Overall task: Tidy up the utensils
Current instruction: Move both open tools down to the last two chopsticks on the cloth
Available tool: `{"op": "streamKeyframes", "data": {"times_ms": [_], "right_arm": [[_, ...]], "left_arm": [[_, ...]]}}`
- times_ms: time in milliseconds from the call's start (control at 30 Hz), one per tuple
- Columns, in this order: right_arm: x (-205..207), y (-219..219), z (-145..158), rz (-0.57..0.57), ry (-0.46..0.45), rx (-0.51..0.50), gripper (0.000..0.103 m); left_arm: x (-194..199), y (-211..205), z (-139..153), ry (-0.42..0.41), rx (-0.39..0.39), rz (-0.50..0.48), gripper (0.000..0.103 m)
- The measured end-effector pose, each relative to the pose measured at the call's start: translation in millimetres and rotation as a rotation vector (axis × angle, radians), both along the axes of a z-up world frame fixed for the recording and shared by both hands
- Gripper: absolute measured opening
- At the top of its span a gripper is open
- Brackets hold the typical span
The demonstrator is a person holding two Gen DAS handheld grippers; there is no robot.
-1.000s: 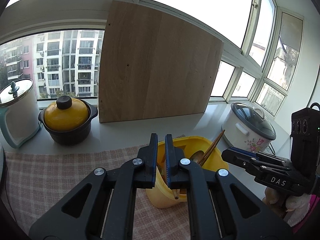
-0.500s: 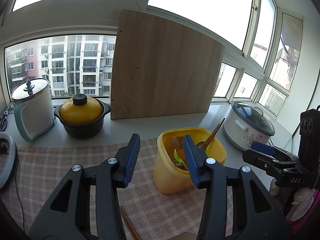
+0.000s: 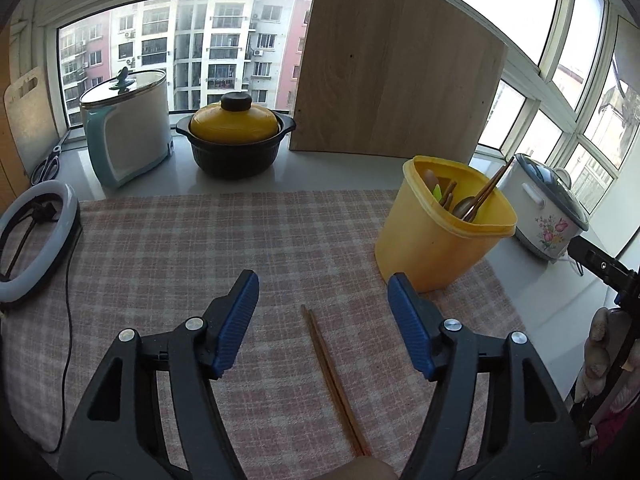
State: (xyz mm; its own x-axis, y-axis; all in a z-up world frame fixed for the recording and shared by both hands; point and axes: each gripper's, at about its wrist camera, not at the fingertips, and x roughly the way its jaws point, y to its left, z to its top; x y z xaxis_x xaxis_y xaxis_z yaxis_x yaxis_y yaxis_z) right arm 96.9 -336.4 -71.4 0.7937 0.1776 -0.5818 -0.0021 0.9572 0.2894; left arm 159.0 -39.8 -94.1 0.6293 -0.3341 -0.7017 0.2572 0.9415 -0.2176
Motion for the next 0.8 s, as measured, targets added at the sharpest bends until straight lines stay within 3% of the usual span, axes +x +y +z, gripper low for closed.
{"op": "streamKeyframes", "data": {"times_ms": [200, 367, 467, 633, 800], "right_arm": [[-10, 6, -13, 0.019, 0.029, -0.049, 0.103], [-19, 15, -27, 0.034, 0.077, -0.096, 0.103], [-27, 16, -35, 0.030, 0.088, -0.089, 0.103], [-33, 14, -45, 0.022, 0.105, -0.085, 0.103], [-34, 6, -49, 0.063, 0.131, -0.011, 0.100]], "left_arm": [[-13, 5, -42, 0.161, 0.021, 0.012, 0.069], [-23, -3, -72, 0.246, 0.061, 0.022, 0.042], [-27, -8, -83, 0.282, 0.059, 0.024, 0.033], [-26, -16, -91, 0.306, 0.053, 0.017, 0.020], [-18, -23, -95, 0.314, 0.082, 0.008, 0.014]]}}
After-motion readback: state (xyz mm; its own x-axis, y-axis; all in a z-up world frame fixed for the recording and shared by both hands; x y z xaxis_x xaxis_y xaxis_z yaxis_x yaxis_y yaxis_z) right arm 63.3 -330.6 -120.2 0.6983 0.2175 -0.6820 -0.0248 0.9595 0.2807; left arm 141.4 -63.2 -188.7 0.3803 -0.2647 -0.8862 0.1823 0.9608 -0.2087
